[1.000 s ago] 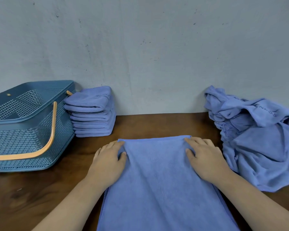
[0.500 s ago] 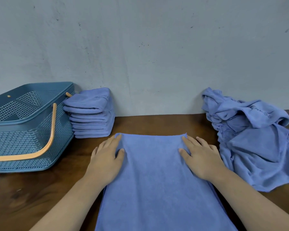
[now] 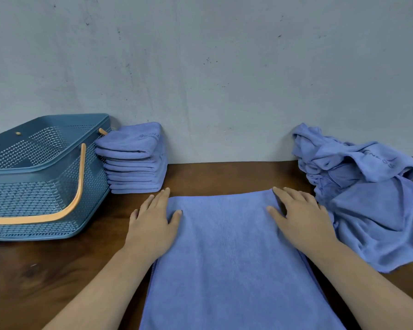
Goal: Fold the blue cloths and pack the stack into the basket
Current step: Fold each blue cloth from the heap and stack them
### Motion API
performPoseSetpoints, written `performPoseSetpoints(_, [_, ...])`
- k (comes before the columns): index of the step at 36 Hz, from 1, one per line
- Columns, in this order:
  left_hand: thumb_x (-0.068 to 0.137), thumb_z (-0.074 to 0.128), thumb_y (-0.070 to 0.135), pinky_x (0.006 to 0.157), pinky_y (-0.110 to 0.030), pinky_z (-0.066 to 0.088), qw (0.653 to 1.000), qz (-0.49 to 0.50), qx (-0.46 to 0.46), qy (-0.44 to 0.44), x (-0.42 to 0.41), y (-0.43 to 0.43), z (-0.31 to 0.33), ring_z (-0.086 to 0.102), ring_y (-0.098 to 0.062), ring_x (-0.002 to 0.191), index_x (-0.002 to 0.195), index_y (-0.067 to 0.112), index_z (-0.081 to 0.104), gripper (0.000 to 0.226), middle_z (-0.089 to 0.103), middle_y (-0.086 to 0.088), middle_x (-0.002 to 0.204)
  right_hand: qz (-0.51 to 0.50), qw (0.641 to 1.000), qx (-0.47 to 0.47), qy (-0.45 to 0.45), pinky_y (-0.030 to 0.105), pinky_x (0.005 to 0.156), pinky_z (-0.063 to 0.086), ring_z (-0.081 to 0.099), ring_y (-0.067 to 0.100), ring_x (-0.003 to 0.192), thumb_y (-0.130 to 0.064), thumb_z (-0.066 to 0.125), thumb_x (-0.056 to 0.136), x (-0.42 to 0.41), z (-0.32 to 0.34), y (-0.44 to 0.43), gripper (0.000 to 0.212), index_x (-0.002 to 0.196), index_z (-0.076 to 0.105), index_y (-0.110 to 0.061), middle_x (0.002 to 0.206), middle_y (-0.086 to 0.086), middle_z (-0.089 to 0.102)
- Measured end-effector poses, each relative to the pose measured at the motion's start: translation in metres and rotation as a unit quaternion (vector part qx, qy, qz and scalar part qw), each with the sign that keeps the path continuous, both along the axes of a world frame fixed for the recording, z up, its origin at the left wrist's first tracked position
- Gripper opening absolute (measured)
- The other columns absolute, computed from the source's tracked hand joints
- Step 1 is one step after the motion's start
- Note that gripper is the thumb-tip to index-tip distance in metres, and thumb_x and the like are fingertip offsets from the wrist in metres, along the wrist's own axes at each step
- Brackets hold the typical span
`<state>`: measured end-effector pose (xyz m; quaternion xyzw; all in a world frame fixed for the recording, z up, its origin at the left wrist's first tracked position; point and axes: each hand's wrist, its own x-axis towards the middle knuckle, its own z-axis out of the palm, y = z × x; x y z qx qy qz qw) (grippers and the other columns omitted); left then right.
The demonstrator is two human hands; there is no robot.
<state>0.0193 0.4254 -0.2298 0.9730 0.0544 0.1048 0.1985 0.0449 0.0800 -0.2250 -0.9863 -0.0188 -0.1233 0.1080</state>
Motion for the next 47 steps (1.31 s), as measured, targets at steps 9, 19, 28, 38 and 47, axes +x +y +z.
performPoseSetpoints(9, [0.105, 0.042, 0.057, 0.121, -0.03, 0.033, 0.969, -0.243, 0.016, -0.048, -0.024, -0.026, 0.003, 0.039, 0.001, 0.144, 0.149, 0.037, 0.051, 0.048, 0.049, 0.023, 0.152, 0.402, 0.911, -0.019, 0.088, 0.021, 0.126, 0.001, 0.001, -0.008, 0.157, -0.071, 0.041, 0.104, -0.036, 0.007, 0.041, 0.057, 0.158, 0.032, -0.056, 0.169, -0.033, 0.015])
performPoseSetpoints(19, [0.093, 0.022, 0.089, 0.131, -0.043, -0.009, 0.975, -0.168, 0.081, 0.123, -0.021, -0.014, 0.006, -0.026, 0.002, 0.155, 0.164, 0.054, -0.003, 0.083, -0.02, 0.026, 0.17, 0.149, 0.979, 0.022, 0.138, 0.041, 0.131, 0.003, -0.006, 0.004, 0.161, -0.102, 0.009, 0.076, -0.001, -0.001, -0.008, 0.096, 0.162, 0.011, -0.058, 0.172, -0.026, -0.005])
performPoseSetpoints(28, [0.105, 0.021, 0.069, 0.131, -0.046, -0.01, 0.985, -0.111, 0.058, 0.122, -0.013, -0.005, 0.007, -0.022, -0.001, 0.157, 0.169, 0.04, 0.001, 0.072, -0.012, 0.026, 0.172, 0.192, 0.979, -0.029, 0.063, 0.042, 0.131, 0.004, -0.005, 0.001, 0.16, -0.083, 0.015, 0.095, -0.012, 0.009, 0.007, 0.077, 0.165, 0.015, -0.05, 0.174, -0.023, 0.003])
performPoseSetpoints(38, [0.099, 0.02, 0.081, 0.131, -0.049, -0.009, 0.976, -0.135, 0.081, 0.15, -0.008, -0.005, 0.007, -0.026, 0.003, 0.155, 0.164, 0.053, -0.004, 0.075, -0.02, 0.023, 0.171, 0.303, 0.946, -0.027, 0.113, 0.041, 0.131, -0.003, -0.033, 0.003, 0.153, -0.08, 0.028, 0.1, -0.056, 0.007, 0.056, 0.076, 0.161, -0.009, -0.057, 0.166, -0.03, -0.03])
performPoseSetpoints(47, [0.098, 0.015, 0.082, 0.13, -0.05, -0.01, 0.977, -0.135, 0.089, 0.136, -0.009, -0.003, 0.005, -0.027, 0.002, 0.155, 0.163, 0.056, -0.007, 0.072, -0.022, 0.022, 0.172, 0.192, 0.971, -0.05, 0.136, 0.036, 0.13, -0.008, -0.029, 0.014, 0.158, -0.098, 0.019, 0.085, -0.066, 0.011, 0.033, 0.093, 0.159, -0.018, -0.056, 0.167, -0.022, -0.034])
